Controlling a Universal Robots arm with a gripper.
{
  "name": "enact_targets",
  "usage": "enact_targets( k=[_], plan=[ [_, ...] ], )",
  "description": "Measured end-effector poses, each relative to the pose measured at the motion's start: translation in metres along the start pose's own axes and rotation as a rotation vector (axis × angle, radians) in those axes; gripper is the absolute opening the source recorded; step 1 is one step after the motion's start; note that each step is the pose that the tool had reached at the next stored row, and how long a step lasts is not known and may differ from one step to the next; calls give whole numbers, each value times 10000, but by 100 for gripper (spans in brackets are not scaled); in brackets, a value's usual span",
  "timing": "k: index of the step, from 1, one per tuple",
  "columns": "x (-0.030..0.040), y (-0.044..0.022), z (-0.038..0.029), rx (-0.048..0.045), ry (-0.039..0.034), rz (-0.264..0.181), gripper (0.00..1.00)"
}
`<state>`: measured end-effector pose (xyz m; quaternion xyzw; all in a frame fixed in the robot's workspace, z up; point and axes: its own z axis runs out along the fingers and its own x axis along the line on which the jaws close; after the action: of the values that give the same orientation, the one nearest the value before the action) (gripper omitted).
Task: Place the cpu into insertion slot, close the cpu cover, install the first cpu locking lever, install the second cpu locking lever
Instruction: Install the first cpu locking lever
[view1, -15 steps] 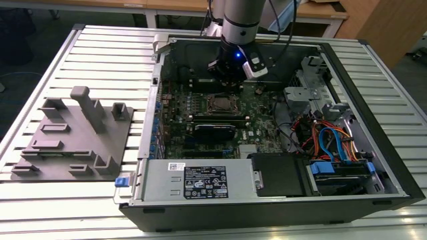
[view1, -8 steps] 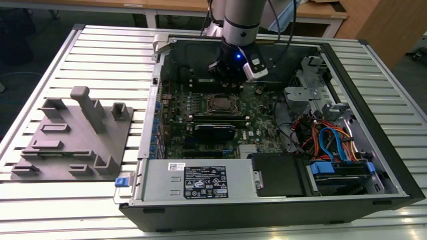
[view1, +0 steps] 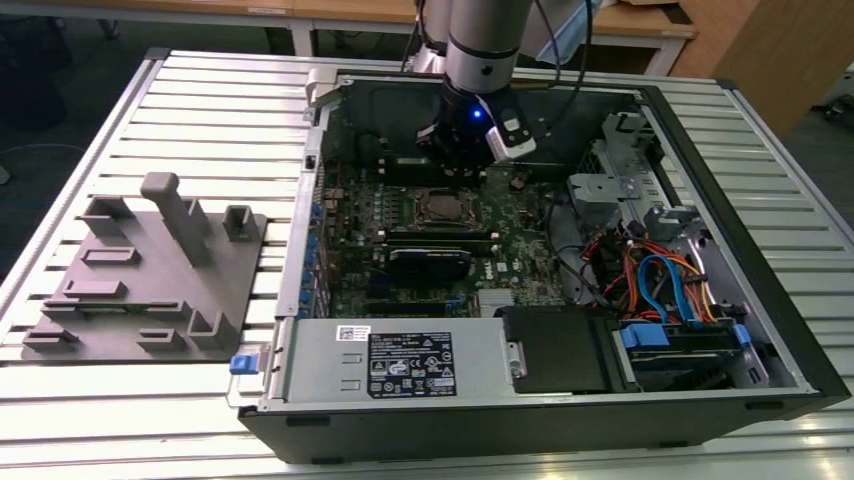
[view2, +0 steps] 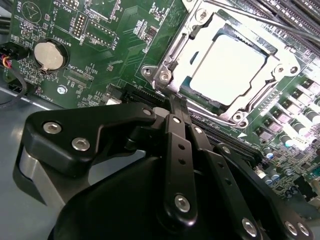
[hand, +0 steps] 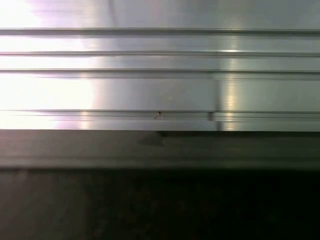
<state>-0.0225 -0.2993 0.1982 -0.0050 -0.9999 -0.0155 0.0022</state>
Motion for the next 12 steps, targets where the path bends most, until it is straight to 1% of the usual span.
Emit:
enact_targets(
  k=[4, 6, 12],
  plan=[
    [0, 0, 11, 27, -1, 0, 10],
    [-1, 2, 21, 15, -7, 0, 10],
    [0, 0, 26, 25, -1, 1, 10]
  ],
)
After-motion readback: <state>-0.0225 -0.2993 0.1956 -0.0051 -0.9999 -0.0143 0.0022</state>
